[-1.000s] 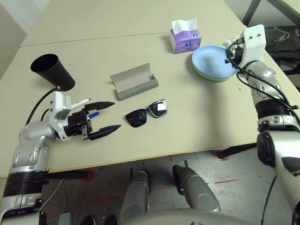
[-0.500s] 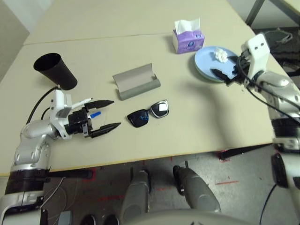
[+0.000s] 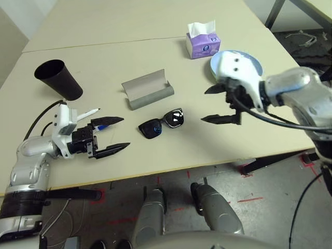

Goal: Organize and tidy the items on the table.

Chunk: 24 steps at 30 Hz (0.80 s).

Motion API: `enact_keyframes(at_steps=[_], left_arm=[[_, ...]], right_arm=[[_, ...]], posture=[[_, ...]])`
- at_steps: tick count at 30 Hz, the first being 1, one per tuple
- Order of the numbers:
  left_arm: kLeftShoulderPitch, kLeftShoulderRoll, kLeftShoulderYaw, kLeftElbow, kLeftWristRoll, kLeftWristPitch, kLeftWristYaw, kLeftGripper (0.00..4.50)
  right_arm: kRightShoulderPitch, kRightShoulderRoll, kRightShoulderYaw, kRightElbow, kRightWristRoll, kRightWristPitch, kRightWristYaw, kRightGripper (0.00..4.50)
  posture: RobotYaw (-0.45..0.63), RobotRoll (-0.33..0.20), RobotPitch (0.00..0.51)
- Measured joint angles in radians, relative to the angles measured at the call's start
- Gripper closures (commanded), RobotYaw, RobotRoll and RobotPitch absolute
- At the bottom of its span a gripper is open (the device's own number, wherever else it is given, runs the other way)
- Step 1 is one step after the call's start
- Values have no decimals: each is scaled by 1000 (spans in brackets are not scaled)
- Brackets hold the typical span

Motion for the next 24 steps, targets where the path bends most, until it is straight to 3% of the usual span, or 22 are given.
enact_keyframes(at_steps=[10,15,24], left_arm=[[19,18,14,-1,-1,-8,-8,0],[39,29,40,-2,-4,-8,-7,0],[80,28,49,-35,-14,-8,19,0]], right_arm=[[-103,240,223,149,-115,-69,-85,25],[-96,302,308,269,-213,-214,-106,25],[-53,363,360,449,-353,-447,-93,25]], posture=[[-163,0,220],[-151,0,224],[-137,0,226]])
